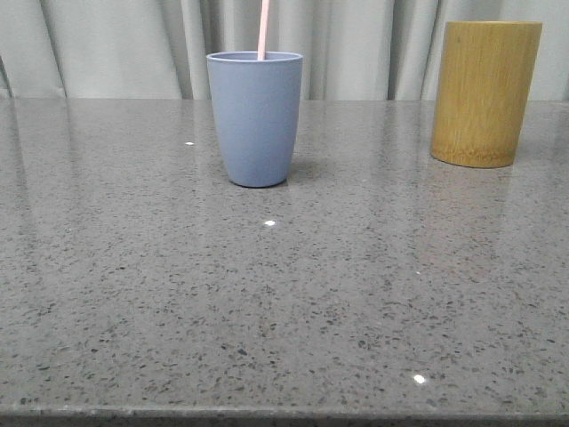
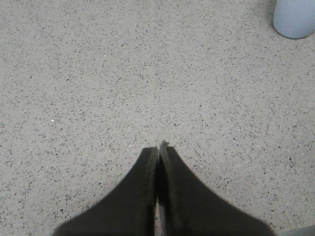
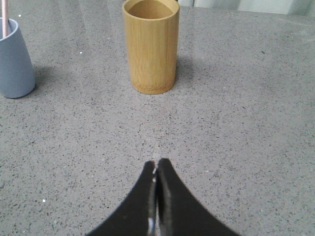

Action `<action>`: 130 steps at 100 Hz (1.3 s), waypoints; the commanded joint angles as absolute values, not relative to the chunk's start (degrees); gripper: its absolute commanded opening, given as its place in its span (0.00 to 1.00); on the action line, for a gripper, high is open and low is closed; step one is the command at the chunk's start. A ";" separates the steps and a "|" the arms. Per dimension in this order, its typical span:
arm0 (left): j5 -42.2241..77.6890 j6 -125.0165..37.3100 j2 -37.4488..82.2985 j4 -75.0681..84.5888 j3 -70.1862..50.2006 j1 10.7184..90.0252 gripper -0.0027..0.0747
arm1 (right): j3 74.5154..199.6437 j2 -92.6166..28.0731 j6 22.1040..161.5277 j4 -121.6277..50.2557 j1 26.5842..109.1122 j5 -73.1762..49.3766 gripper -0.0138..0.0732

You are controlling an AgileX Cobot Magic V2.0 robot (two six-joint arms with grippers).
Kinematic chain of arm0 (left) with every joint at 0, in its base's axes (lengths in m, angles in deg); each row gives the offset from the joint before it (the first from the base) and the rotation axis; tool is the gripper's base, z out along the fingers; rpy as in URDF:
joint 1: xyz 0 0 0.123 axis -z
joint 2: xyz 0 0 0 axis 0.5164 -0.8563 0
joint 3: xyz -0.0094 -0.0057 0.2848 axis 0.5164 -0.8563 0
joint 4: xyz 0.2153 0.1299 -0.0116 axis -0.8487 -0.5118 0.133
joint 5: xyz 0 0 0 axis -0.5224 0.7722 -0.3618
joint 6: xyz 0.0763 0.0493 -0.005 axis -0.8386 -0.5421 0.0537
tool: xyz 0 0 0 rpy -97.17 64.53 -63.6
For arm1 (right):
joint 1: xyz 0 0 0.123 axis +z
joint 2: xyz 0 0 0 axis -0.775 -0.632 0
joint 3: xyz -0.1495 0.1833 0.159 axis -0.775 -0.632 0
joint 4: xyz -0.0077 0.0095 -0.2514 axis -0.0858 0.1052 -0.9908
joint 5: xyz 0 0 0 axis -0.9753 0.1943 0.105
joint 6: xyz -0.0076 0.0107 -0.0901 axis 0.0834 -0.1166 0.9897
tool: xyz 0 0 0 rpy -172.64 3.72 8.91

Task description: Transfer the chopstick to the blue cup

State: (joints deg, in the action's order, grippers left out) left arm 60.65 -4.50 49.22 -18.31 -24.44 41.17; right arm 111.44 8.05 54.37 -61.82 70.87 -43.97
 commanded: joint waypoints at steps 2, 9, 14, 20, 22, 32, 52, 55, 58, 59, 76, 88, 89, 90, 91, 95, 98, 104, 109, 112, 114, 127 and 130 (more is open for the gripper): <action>56.99 -4.05 49.00 -18.17 -22.96 41.01 0.01 | 112.59 7.62 54.29 -63.27 70.59 -39.66 0.08; 56.99 -4.05 49.00 -18.17 -22.96 41.01 0.01 | 112.59 7.62 54.29 -63.27 70.59 -39.66 0.08; 56.99 -4.05 49.00 -18.17 -22.96 41.01 0.01 | 112.59 7.62 54.29 -63.27 70.59 -39.66 0.08; 56.99 -4.05 49.00 -18.17 -22.96 41.01 0.01 | 112.59 7.62 54.29 -63.27 70.59 -39.66 0.08; 56.99 -4.05 49.00 -18.17 -22.96 41.01 0.01 | 112.59 7.62 54.29 -63.27 70.59 -39.66 0.08; 56.99 -4.05 49.00 -18.17 -22.96 41.01 0.01 | 112.59 7.62 54.29 -63.27 70.59 -39.66 0.08; 52.65 -5.06 49.99 -21.11 -24.53 41.11 0.01 | 112.59 7.62 54.29 -63.27 70.59 -39.66 0.08; 48.64 -5.06 51.10 -22.31 -25.47 41.11 0.01 | 112.59 7.62 54.29 -63.27 70.59 -39.66 0.08; 44.73 -5.06 52.19 -22.98 -26.68 41.11 0.01 | 112.59 7.62 54.29 -63.27 70.59 -39.66 0.08; 43.69 -5.06 52.50 -22.99 -27.40 41.11 0.01 | 112.59 7.62 54.29 -63.27 70.59 -39.66 0.08; 21.55 -5.06 63.12 -24.78 -39.87 41.11 0.01 | 112.59 7.62 54.29 -63.27 70.59 -39.66 0.08; 16.57 -4.67 72.03 -24.76 -49.47 41.11 0.01 | 112.59 7.62 54.29 -63.27 70.59 -39.66 0.08; 16.56 -4.67 72.52 -24.76 -50.50 41.11 0.01 | 112.59 7.62 54.29 -63.27 70.59 -39.66 0.08; 16.56 -4.67 73.01 -24.76 -51.00 41.11 0.01 | 112.59 7.62 54.29 -63.27 70.59 -39.66 0.08; 16.56 -4.67 73.96 -24.76 -51.48 41.11 0.01 | 112.59 7.62 54.29 -63.27 70.59 -39.66 0.08; 16.81 -4.67 76.70 -24.76 -54.19 41.11 0.01 | 112.59 7.62 54.29 -63.27 70.59 -39.66 0.08; 16.81 -4.67 78.38 -24.63 -55.83 41.11 0.01 | 112.59 7.62 54.29 -63.27 70.59 -39.66 0.08; 16.81 -4.05 81.29 -24.35 -59.02 41.11 0.01 | 112.59 7.62 54.29 -63.27 70.59 -39.66 0.08; 16.34 -3.31 82.32 -24.35 -60.96 41.11 0.01 | 112.59 7.62 54.29 -63.27 70.59 -39.66 0.08; 15.95 -2.75 81.92 -24.35 -61.70 41.11 0.01 | 112.59 7.56 54.29 -63.27 70.59 -39.75 0.08; 15.63 -2.75 81.81 -24.46 -62.22 41.11 0.01 | 112.59 7.56 54.29 -63.27 70.59 -39.77 0.08; 14.61 -2.66 82.19 -24.46 -64.62 41.11 0.01 | 112.59 7.56 54.29 -63.27 70.59 -39.77 0.08; 13.75 -2.66 82.19 -24.46 -65.13 41.11 0.01 | 112.59 7.56 54.29 -63.27 70.59 -39.77 0.08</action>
State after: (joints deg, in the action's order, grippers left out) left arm 20.53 -3.50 80.29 -24.56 -65.65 41.17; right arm 111.27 8.14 54.16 -61.82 70.87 -43.93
